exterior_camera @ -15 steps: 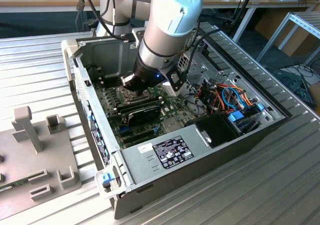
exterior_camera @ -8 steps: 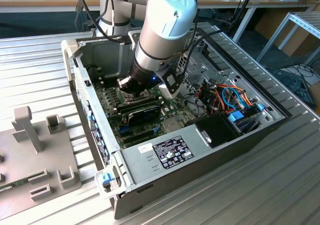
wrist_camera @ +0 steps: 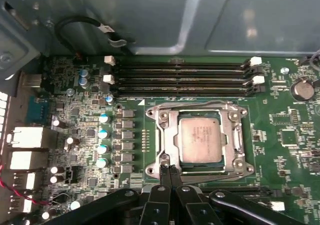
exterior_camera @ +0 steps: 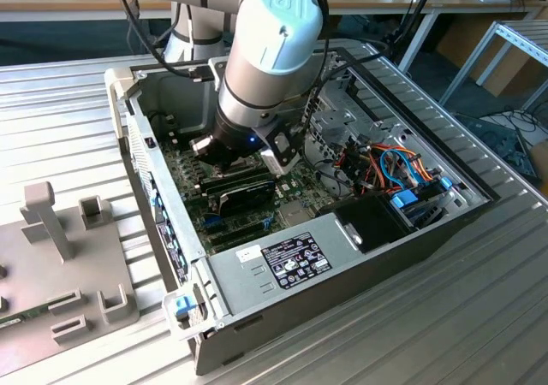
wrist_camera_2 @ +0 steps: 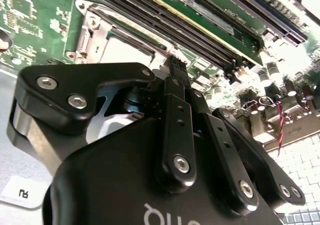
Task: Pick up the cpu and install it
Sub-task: 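Install the second cpu locking lever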
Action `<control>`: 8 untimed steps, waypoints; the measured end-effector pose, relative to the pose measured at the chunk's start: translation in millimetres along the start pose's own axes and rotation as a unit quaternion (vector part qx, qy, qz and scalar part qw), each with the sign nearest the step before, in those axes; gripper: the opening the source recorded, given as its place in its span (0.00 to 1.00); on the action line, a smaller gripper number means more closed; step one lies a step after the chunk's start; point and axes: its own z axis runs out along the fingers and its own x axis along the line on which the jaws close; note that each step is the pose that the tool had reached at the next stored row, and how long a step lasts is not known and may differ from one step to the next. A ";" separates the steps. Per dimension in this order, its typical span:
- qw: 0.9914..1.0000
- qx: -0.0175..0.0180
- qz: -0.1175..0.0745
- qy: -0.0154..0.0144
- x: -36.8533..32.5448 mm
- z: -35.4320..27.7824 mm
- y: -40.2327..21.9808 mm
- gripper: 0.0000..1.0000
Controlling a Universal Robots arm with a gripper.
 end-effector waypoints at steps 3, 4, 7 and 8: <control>1.000 0.000 0.000 0.000 2.7 0.7 -0.3 0.11; 1.000 0.000 0.000 0.000 3.3 0.9 -0.3 0.11; 1.000 0.000 0.000 0.000 6.3 2.2 -0.8 0.11; 1.000 0.000 0.000 0.000 7.5 3.1 -1.1 0.11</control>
